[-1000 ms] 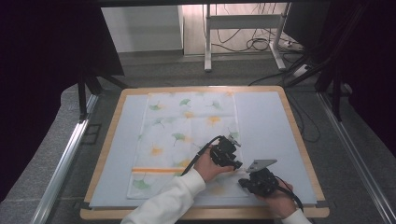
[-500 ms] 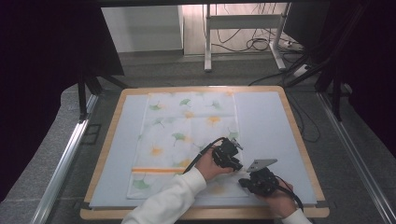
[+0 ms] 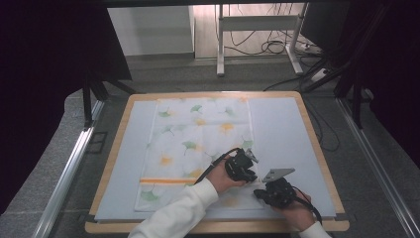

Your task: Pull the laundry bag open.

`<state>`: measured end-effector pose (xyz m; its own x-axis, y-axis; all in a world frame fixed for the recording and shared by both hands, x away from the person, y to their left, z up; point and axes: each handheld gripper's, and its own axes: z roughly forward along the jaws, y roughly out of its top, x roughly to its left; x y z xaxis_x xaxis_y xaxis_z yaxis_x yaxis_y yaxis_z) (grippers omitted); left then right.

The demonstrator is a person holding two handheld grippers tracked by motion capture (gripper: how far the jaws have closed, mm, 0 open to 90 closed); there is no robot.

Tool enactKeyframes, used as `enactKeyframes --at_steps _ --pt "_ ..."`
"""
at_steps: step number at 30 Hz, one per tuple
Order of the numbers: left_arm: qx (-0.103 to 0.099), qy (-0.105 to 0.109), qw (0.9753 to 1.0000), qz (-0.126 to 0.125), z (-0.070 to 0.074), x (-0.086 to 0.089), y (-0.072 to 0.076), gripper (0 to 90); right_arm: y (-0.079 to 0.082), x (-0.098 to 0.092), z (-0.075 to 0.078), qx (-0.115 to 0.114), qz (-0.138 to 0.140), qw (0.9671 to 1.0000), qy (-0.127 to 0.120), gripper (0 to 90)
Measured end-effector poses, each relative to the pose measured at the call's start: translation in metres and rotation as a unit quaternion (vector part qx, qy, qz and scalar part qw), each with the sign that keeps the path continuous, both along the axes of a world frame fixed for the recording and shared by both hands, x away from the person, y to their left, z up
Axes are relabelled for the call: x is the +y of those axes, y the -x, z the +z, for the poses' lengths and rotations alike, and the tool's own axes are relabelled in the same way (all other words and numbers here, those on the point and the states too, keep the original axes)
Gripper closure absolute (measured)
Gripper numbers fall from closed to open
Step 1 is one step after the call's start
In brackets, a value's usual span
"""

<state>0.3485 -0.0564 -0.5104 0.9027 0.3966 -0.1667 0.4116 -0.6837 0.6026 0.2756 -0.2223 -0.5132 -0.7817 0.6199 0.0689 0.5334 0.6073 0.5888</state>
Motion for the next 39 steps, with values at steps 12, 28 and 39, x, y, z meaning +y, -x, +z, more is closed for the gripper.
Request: enactKeyframes --at_steps 12,28,39 --pt "0.01 0.009 0.9999 -0.008 0.0011 0.0089 -0.0006 80.8 -0.0004 -0.0002 0.0001 0.002 -0.002 1.0 -0.001 89.0" --pt "0.024 0.006 0.9997 0.002 -0.0017 0.0068 0.002 88.0 -0.0007 -0.0002 0.0 0.001 -0.002 1.0 -0.001 88.9" --pt "0.032 0.012 0.9991 0.026 -0.0023 0.0076 0.0036 88.8 -0.0015 -0.001 -0.0004 0.003 -0.001 1.0 -0.002 89.2"
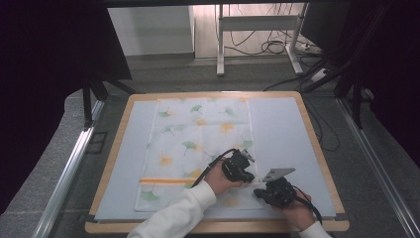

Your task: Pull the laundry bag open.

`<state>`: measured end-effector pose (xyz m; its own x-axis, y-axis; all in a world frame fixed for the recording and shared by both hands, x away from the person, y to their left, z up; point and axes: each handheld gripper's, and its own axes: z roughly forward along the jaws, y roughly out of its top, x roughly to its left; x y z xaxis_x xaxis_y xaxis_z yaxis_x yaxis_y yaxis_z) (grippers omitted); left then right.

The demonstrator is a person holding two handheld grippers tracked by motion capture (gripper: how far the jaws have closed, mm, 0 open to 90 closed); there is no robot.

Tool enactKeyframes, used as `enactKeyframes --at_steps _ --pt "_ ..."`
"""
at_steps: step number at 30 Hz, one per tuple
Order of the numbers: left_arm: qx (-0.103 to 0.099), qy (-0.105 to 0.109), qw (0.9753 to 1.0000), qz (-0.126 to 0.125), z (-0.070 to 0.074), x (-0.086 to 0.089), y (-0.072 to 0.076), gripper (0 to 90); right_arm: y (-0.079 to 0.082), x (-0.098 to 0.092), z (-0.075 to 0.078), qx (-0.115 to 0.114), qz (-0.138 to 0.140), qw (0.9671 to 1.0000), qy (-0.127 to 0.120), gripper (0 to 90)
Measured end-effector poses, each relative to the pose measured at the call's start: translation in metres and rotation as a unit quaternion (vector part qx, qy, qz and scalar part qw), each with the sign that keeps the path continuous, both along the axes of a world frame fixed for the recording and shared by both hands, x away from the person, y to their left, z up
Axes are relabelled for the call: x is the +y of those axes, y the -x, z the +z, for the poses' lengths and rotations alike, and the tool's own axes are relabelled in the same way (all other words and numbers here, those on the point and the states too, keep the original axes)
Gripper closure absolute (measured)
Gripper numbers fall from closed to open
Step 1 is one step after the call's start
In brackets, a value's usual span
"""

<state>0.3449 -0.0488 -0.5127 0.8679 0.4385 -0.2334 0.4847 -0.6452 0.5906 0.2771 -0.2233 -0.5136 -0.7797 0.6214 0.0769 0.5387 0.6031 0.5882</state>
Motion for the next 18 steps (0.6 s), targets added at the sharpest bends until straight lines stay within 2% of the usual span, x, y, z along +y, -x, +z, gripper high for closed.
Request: enactKeyframes --at_steps 7,10,12,15,18 --pt "0.013 0.024 0.9995 0.019 -0.003 0.004 0.002 88.9 -0.003 -0.002 0.0 0.016 -0.01 0.9998 -0.009 89.2" --pt "0.013 0.031 0.9991 0.025 -0.005 0.006 0.002 89.0 -0.008 -0.006 0.004 0.012 -0.038 0.999 -0.021 89.2" --pt "0.012 0.032 0.9991 0.026 -0.005 0.005 0.003 88.9 -0.015 -0.01 0.009 0.006 -0.064 0.9969 -0.046 89.2" --pt "0.013 0.03 0.9991 0.026 -0.005 0.005 0.002 88.9 -0.022 -0.011 0.01 -0.002 -0.087 0.9952 -0.046 89.2" --pt "0.01 0.028 0.9992 0.027 -0.005 0.005 0.003 88.9 -0.03 -0.009 0.006 0.008 -0.094 0.9944 -0.048 89.2"
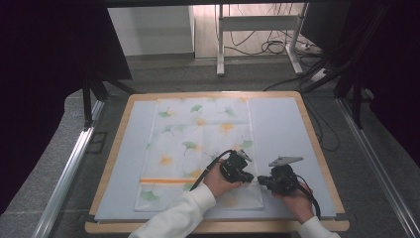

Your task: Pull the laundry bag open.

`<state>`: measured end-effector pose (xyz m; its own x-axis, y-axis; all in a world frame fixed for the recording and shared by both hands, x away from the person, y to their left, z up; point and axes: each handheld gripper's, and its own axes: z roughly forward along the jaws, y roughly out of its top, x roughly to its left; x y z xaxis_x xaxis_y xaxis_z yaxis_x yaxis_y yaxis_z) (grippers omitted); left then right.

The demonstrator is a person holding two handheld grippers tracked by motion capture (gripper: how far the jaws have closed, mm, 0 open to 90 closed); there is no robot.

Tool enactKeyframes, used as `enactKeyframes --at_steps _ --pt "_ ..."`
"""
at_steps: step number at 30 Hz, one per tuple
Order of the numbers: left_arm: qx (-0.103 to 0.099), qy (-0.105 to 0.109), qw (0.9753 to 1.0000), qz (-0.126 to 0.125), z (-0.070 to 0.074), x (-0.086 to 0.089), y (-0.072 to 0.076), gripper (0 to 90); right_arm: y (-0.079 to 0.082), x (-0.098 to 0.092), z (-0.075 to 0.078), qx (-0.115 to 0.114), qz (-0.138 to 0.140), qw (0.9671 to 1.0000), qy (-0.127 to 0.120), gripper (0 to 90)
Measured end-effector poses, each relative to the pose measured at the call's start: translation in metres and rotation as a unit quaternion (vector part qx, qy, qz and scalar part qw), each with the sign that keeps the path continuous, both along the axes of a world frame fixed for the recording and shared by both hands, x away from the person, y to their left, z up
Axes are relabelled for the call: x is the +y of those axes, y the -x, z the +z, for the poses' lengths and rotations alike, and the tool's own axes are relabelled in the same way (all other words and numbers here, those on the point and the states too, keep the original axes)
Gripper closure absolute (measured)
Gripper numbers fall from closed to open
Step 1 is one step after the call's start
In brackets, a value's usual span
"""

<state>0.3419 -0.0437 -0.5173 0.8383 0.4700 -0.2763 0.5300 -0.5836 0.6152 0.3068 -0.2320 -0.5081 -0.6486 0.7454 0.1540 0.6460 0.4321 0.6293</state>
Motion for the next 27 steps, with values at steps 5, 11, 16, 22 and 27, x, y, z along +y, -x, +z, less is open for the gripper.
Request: enactKeyframes --at_steps 5,11,16,22,27 --pt "-0.003 0.002 1.0 0.004 -0.001 0.0 0.001 89.0 -0.004 0.002 -0.004 0.014 -0.012 0.9998 -0.003 89.2" --pt "-0.006 -0.002 0.9998 0.016 0.0 -0.002 0.005 88.9 -0.004 0.002 -0.006 0.022 -0.023 0.9995 -0.007 89.5" --pt "-0.008 -0.004 0.9996 0.027 0.0 -0.001 0.007 89.0 -0.002 0.005 -0.005 0.008 -0.017 0.9998 0.007 89.6" --pt "-0.006 -0.001 0.9992 0.039 -0.001 0.004 0.007 89.0 -0.002 0.004 -0.006 0.009 -0.015 0.9998 0.006 89.7" --pt "-0.001 0.001 0.9992 0.04 -0.002 0.011 0.007 89.0 -0.002 0.004 -0.006 0.008 -0.015 0.9998 0.009 89.7"
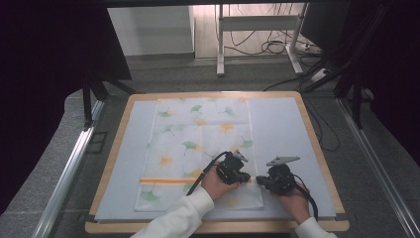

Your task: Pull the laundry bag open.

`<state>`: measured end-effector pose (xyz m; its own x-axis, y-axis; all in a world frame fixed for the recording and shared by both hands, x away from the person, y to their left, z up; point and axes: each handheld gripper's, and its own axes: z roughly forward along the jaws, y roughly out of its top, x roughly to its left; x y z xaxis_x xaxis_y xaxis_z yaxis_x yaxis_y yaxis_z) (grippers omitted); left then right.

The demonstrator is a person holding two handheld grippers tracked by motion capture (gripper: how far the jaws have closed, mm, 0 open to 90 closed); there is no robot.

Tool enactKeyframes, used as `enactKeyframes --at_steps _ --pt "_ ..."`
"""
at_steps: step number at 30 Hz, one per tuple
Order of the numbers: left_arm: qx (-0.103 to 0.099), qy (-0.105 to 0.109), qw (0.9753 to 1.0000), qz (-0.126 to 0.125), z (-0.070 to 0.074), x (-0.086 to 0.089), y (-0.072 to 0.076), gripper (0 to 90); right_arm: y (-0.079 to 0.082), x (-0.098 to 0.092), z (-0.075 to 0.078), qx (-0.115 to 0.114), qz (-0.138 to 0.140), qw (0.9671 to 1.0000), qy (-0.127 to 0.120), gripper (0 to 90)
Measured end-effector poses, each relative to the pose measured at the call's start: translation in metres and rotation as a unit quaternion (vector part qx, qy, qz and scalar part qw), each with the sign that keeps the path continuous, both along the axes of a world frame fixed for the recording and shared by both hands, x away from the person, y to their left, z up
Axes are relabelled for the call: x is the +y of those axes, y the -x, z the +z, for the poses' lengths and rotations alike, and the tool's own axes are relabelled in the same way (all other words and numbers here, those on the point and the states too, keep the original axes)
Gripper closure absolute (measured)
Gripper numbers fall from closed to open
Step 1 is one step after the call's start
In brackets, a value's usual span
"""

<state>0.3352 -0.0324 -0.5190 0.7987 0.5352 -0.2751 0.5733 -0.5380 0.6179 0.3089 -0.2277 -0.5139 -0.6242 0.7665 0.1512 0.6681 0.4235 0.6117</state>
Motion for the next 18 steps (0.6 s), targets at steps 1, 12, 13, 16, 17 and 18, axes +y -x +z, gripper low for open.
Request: enactKeyframes --at_steps 1,12,13,16,17,18 --pt "0.001 0.001 1.0 0.002 0.0 0.0005 0.0003 89.0 0.0 0.0 0.0 0.0 0.0 1.0 0.0 89.7" --pt "-0.004 0.0 1.0 0.002 -0.0003 0.0035 0.0016 89.0 -0.0005 -0.0005 -0.0002 0.0 0.004 1.0 0.0 89.7" --pt "-0.003 -0.001 1.0 0.003 -0.0002 0.0039 0.0018 89.0 -0.0005 -0.0007 -0.0002 0.0 0.005 1.0 -0.001 89.7" --pt "-0.002 0.001 1.0 0.003 -0.0005 0.0057 0.0018 89.0 -0.0005 -0.0006 -0.0002 0.0 0.005 1.0 0.0 89.7" --pt "-0.002 0.002 1.0 0.003 -0.0008 0.0064 0.0017 89.0 -0.0005 -0.0006 -0.0002 -0.001 0.005 1.0 0.0 89.7" --pt "-0.002 0.002 1.0 0.003 -0.0008 0.007 0.0016 89.0 -0.0005 -0.0006 -0.0002 -0.001 0.005 1.0 0.0 89.7"
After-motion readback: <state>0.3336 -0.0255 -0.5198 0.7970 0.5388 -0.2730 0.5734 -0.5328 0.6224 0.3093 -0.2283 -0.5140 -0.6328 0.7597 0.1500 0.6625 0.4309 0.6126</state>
